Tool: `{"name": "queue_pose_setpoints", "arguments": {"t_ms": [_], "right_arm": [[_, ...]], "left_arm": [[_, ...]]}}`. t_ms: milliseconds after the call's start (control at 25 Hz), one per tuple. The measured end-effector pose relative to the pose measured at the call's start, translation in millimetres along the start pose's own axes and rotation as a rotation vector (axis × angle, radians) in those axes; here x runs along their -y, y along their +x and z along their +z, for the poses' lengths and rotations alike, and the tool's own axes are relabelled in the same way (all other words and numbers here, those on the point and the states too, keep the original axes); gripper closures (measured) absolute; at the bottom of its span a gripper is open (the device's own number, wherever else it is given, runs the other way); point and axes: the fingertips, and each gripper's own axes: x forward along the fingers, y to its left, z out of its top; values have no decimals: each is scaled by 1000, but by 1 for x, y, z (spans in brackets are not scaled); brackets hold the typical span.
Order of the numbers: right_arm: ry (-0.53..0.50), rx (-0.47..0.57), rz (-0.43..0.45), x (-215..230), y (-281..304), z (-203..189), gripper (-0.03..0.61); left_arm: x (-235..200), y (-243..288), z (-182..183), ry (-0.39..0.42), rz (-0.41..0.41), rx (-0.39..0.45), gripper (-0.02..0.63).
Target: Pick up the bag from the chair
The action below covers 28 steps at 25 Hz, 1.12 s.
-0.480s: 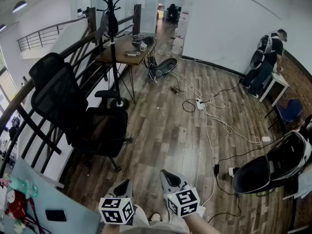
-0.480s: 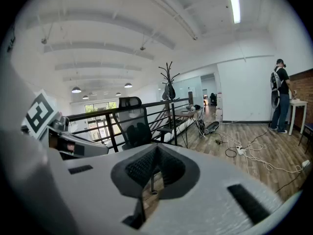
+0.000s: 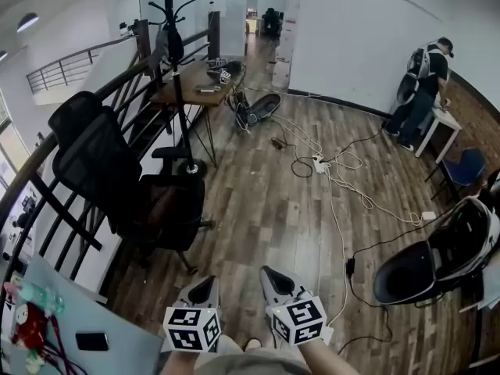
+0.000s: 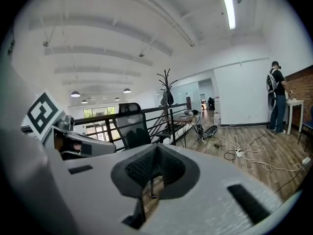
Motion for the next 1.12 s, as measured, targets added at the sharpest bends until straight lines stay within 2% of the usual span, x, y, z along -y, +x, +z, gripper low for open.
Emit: {"name": "queue_pose_setpoints", "arguments": {"t_ms": [200, 600, 840, 1120], "right_arm": [[16, 35, 2, 19, -11, 1, 577], [41, -5, -1, 59, -12, -7, 577], [57, -22, 8, 67, 13, -4, 577], [44, -41, 18, 81, 68, 9, 577]], "left_arm": [[4, 1, -7, -30, 25, 9, 609], [3, 6, -24, -75, 75, -3, 609], [-14, 28, -22, -87, 76, -33, 609], [-37, 82, 7, -82, 46, -39, 609]]}}
